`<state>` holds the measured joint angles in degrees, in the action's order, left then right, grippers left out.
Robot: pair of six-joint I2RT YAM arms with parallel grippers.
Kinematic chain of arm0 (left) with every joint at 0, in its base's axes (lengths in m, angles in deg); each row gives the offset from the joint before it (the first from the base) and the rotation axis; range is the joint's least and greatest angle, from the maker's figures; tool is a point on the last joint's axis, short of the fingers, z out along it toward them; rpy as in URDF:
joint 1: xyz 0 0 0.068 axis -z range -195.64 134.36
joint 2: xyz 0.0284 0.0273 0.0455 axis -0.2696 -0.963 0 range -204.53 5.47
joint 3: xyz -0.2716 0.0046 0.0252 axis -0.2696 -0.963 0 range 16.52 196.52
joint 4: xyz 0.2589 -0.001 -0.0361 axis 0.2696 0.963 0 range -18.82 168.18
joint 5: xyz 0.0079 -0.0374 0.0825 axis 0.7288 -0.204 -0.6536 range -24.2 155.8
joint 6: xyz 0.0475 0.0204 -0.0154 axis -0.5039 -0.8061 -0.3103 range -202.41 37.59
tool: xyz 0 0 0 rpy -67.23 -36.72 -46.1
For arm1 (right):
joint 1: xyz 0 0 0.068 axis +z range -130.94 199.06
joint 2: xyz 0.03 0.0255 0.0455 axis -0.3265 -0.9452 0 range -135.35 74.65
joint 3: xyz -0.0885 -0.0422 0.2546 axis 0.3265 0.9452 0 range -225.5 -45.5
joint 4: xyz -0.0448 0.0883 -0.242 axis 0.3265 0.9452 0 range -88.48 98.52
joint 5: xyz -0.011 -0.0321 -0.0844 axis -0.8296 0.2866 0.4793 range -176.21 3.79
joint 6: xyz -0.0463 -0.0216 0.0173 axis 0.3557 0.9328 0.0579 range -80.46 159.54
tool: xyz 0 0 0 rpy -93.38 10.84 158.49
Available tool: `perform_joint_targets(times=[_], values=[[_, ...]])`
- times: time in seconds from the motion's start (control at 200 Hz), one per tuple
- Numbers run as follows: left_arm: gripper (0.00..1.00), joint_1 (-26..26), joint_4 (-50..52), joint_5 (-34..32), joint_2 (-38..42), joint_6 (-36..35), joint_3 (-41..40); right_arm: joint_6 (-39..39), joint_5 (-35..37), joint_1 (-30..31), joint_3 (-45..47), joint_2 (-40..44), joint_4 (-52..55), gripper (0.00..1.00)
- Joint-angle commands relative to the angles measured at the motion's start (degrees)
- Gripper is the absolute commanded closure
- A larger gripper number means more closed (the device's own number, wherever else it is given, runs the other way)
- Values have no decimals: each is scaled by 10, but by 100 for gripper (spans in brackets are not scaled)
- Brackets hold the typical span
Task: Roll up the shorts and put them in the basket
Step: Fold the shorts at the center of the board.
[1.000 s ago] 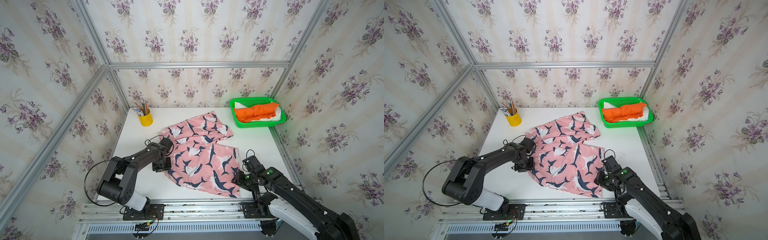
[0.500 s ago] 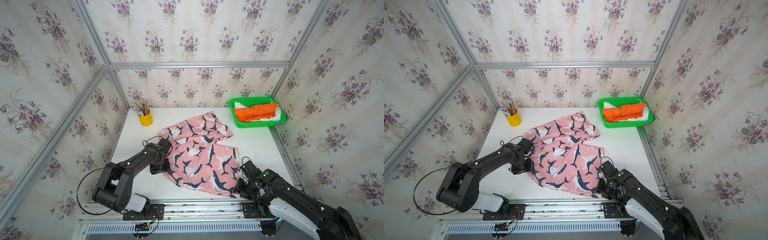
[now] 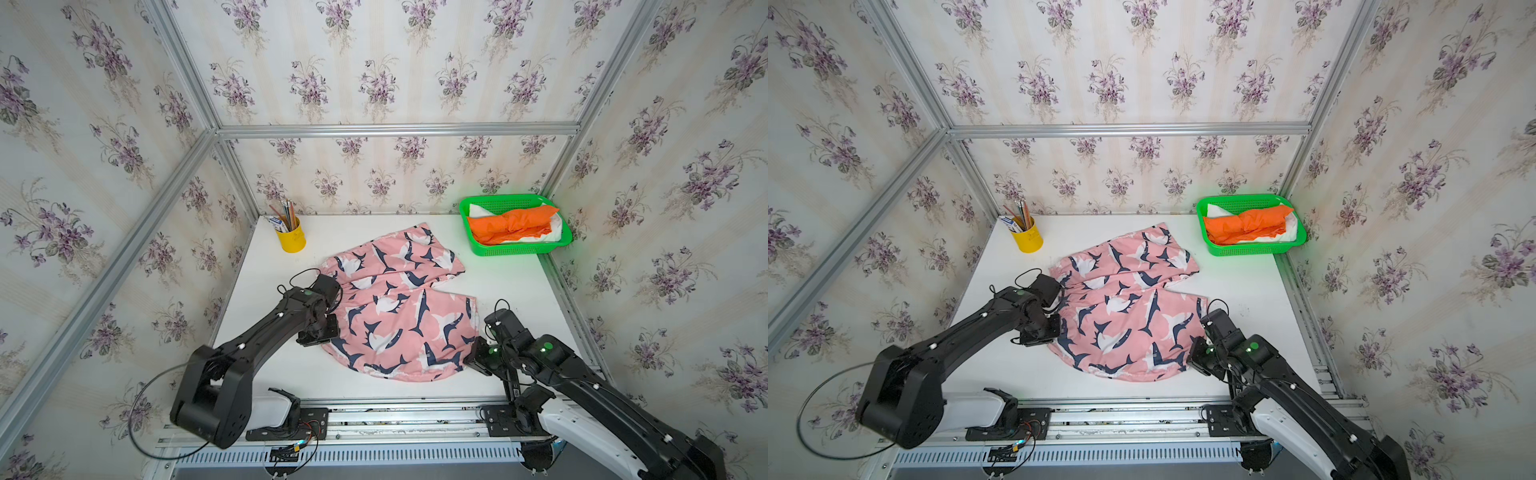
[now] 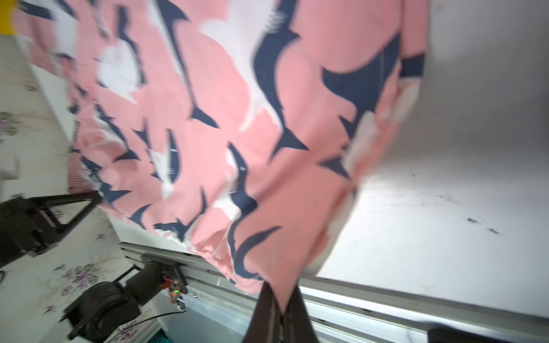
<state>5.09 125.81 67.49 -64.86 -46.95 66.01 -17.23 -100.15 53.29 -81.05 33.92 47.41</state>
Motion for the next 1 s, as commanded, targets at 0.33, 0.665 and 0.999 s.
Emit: perform_joint_targets(times=[0.33, 0.665, 0.999], values=[[85, 37, 206, 10, 131, 15, 76, 38, 204, 1, -253, -50, -28, 100], [82, -16, 90, -22, -8, -20, 72, 160, 226, -26, -420, -445, -295, 100], [68, -113, 42, -47, -193, -91, 163, 165, 163, -87, -784, -853, -282, 100]])
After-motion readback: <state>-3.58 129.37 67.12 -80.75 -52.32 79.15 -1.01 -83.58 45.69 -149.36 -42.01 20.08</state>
